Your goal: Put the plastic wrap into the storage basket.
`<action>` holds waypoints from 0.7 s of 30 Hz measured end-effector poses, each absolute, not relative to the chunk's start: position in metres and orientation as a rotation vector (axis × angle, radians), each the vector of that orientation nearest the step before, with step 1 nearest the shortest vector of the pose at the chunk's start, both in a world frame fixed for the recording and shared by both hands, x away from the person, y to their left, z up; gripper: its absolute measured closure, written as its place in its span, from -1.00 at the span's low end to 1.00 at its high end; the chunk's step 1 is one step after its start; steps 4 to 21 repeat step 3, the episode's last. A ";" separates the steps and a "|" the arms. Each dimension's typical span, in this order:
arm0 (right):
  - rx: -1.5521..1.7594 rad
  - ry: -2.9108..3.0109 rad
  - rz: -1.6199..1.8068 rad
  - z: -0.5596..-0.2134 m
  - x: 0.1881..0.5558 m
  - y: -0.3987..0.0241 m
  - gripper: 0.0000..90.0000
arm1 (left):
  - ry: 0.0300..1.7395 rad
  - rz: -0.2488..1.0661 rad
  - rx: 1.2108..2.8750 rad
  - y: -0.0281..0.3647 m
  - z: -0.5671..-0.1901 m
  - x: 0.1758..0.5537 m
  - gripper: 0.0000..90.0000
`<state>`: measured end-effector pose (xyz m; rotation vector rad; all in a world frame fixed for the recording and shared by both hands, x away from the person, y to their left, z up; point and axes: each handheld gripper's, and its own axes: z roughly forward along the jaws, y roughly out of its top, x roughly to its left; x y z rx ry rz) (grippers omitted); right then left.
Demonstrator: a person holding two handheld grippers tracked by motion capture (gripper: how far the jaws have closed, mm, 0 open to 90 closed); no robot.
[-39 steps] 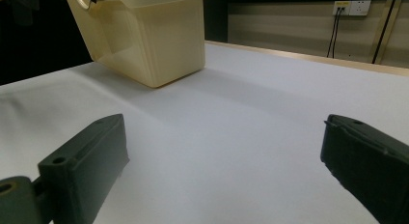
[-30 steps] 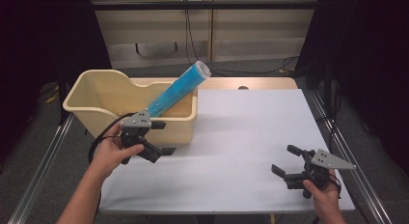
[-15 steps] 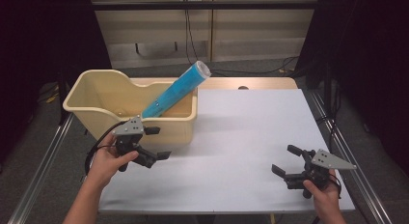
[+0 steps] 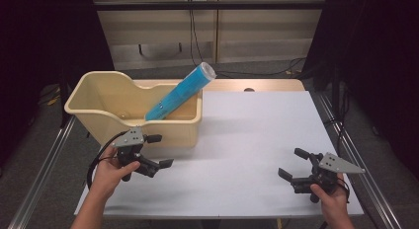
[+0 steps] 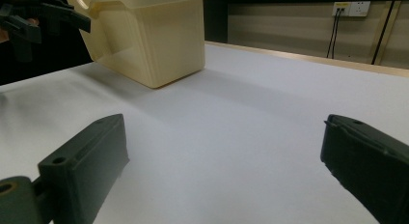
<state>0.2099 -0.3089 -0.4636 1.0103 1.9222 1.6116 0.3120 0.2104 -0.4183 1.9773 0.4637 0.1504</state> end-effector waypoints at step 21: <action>1.009 1.922 1.608 -0.463 0.210 -0.309 -0.95 | 0.460 0.157 1.985 0.210 -0.421 0.311 -0.90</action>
